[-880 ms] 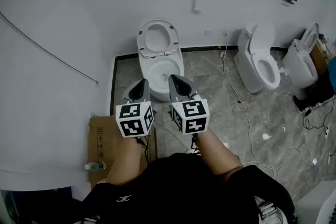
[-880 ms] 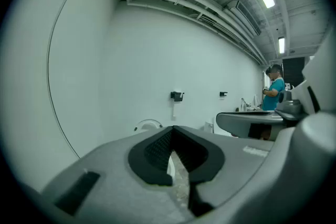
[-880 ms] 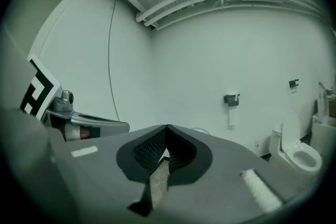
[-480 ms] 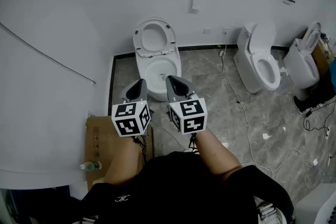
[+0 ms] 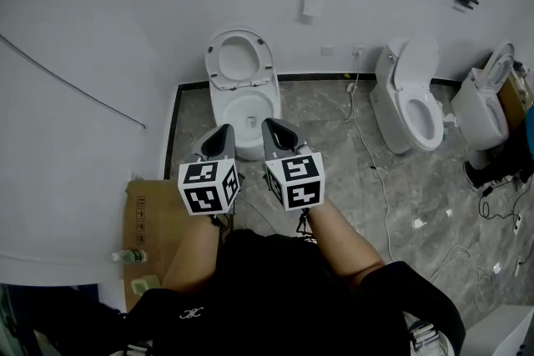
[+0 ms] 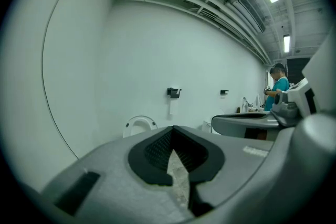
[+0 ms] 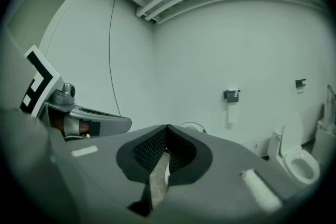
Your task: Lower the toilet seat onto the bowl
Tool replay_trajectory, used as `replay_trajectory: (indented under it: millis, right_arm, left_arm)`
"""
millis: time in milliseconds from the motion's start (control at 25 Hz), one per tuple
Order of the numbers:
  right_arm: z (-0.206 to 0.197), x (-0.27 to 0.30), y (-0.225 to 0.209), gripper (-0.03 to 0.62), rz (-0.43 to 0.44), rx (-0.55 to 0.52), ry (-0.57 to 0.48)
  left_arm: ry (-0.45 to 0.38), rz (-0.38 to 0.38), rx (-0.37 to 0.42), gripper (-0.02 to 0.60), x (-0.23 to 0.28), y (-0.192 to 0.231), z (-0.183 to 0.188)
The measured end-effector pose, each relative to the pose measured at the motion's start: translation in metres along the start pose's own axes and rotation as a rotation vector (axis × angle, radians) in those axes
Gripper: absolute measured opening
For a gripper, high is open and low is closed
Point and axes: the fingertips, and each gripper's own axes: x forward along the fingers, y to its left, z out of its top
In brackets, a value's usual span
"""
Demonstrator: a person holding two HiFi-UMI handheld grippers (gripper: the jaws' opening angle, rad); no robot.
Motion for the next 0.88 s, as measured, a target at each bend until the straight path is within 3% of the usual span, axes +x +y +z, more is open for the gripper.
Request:
replay_trajectory:
  millis: [400, 880]
  right_arm:
    - [-0.009, -0.01, -0.025, 0.009, -0.008, 0.017, 0.013]
    - [-0.02, 0.013, -0.036, 0.009, -0.02, 0.039, 0.022]
  left_arm:
    - [0.012, 0.0, 0.009, 0.008, 0.018, -0.018, 0.001]
    - [0.026, -0.01, 0.02, 0.008, 0.044, -0.004, -0.006]
